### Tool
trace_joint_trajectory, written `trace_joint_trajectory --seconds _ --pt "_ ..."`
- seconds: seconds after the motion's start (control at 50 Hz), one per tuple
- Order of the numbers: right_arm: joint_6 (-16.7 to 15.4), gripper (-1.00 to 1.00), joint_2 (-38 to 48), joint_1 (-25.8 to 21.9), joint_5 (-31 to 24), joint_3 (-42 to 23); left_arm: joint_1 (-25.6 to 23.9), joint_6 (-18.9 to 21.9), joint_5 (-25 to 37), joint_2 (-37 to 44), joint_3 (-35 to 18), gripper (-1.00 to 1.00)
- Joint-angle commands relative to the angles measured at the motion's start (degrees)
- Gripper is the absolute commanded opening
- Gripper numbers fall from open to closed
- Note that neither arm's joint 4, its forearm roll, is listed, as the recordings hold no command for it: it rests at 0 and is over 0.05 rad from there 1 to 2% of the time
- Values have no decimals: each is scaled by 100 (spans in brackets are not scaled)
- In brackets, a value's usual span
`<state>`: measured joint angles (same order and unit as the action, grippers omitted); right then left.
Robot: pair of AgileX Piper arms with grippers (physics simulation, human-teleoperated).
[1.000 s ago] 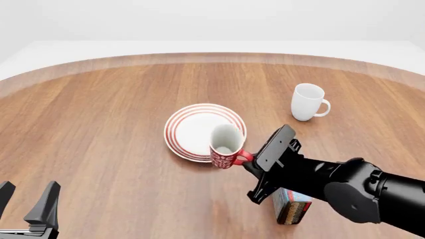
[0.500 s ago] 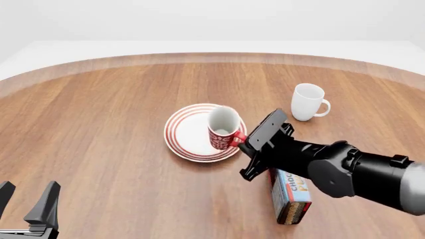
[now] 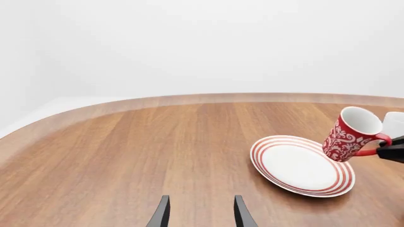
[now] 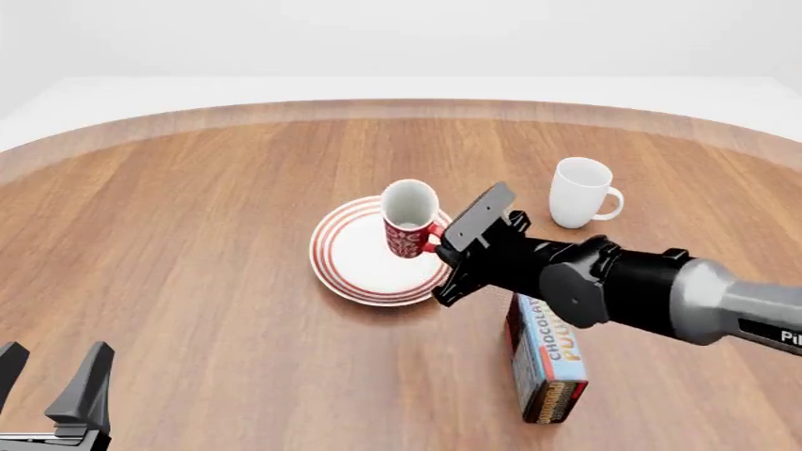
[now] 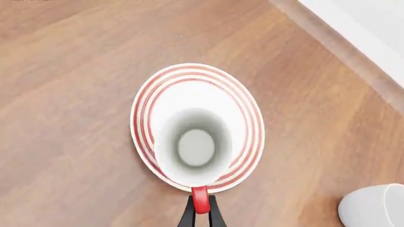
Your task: Pick up the red mug and put it on the plate
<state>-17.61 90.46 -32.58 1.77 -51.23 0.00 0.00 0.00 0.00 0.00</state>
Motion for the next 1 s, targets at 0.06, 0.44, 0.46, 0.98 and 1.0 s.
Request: trace_joint_trajectory --seconds 0.06,0.44,0.46,0.98,1.0 --pt "31 -100 502 114 172 -384 0 0 0 0 0 100" --pt "12 -100 1093 208 295 -835 0 0 0 0 0 100" --pt "16 -100 1121 196 298 -860 0 0 0 0 0 100" --pt "93 -100 1691 69 374 -1336 0 0 0 0 0 100" --pt "89 -100 1723 76 377 -1361 0 0 0 0 0 100"
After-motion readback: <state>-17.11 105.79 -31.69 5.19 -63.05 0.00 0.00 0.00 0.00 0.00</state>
